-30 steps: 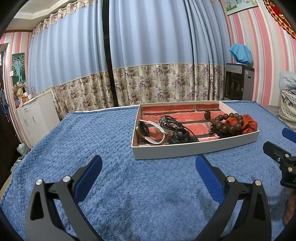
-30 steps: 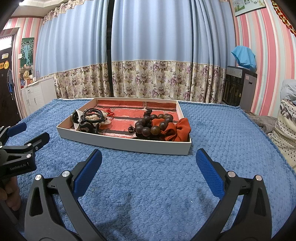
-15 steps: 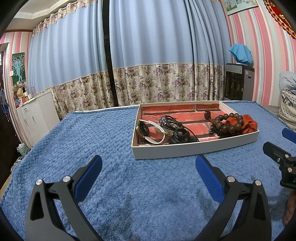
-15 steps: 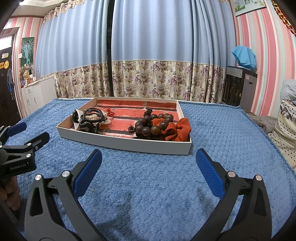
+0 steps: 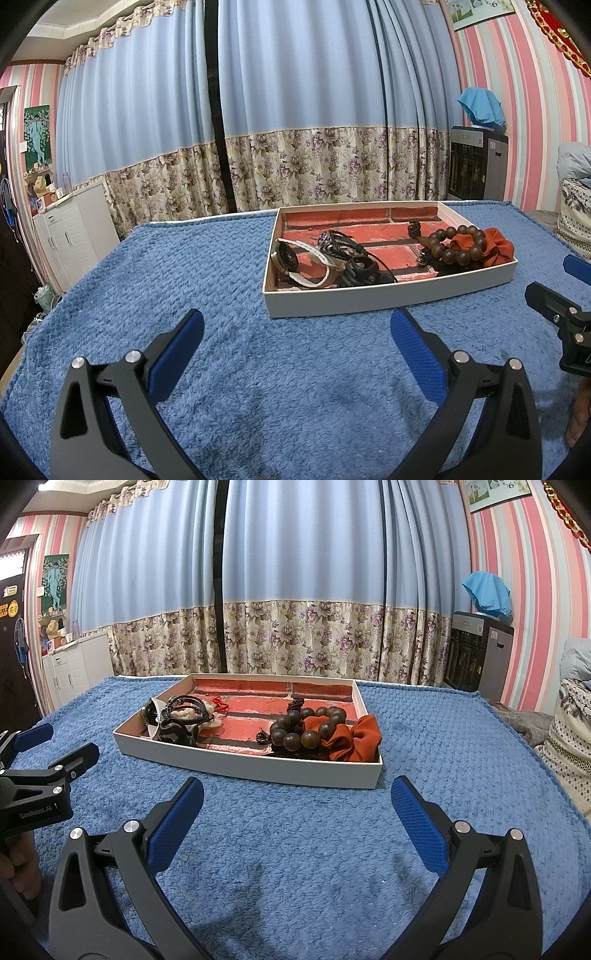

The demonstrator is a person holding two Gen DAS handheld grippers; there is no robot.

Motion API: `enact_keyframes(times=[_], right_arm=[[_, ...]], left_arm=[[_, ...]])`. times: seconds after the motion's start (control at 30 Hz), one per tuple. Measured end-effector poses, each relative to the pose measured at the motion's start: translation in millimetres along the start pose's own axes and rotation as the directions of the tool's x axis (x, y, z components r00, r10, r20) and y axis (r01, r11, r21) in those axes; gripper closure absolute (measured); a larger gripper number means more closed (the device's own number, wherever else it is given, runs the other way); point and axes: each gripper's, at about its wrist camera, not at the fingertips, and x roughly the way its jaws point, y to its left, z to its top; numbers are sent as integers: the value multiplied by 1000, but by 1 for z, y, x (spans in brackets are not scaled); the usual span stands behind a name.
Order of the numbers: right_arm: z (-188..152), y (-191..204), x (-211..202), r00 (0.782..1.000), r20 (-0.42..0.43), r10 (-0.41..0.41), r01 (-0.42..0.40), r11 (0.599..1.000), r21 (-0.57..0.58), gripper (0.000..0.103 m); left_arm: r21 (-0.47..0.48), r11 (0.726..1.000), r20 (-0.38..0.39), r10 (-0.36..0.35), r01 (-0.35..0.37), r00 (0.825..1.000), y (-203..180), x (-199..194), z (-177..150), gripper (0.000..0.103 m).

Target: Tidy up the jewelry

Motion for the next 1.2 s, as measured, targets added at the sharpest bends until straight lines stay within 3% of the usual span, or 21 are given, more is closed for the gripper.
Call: enact_keyframes(times=[1.2], right_arm=[[1, 0, 0, 1000, -1, 0, 0, 1000, 1, 4]], left_arm=[[-7, 1000, -7, 7, -7, 1000, 2, -1, 0, 4]])
